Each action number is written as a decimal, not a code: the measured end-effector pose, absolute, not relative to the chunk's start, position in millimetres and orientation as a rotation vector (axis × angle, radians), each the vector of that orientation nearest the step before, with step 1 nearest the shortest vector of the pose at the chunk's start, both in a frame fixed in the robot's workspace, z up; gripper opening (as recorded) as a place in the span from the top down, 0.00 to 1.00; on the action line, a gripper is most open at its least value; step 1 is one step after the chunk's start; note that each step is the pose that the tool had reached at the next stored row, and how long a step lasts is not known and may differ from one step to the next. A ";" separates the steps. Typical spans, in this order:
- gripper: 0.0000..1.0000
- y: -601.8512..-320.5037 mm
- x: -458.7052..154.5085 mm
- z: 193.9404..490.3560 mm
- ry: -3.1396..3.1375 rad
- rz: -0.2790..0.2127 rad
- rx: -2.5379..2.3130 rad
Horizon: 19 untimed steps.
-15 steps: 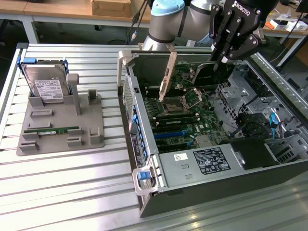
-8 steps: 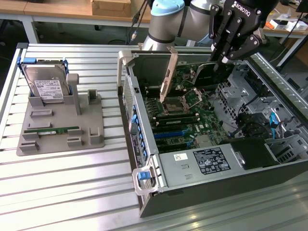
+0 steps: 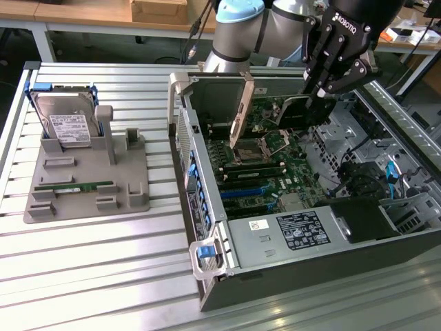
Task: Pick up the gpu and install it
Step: 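Insert the gpu into the slot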
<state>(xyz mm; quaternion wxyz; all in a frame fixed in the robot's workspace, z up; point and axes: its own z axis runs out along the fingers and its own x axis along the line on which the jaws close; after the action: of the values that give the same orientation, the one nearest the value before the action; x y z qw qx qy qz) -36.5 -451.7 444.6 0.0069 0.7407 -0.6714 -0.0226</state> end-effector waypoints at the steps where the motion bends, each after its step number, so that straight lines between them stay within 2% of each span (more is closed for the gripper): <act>1: 0.74 -451.7 -35.8 443.9 -2.100 -0.070 2.317; 19: 0.74 -451.8 -35.1 437.7 -2.100 -0.070 2.317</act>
<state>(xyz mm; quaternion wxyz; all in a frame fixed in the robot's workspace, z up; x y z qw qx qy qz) -35.1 -451.8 437.7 0.0070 0.7407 -0.6714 -0.0225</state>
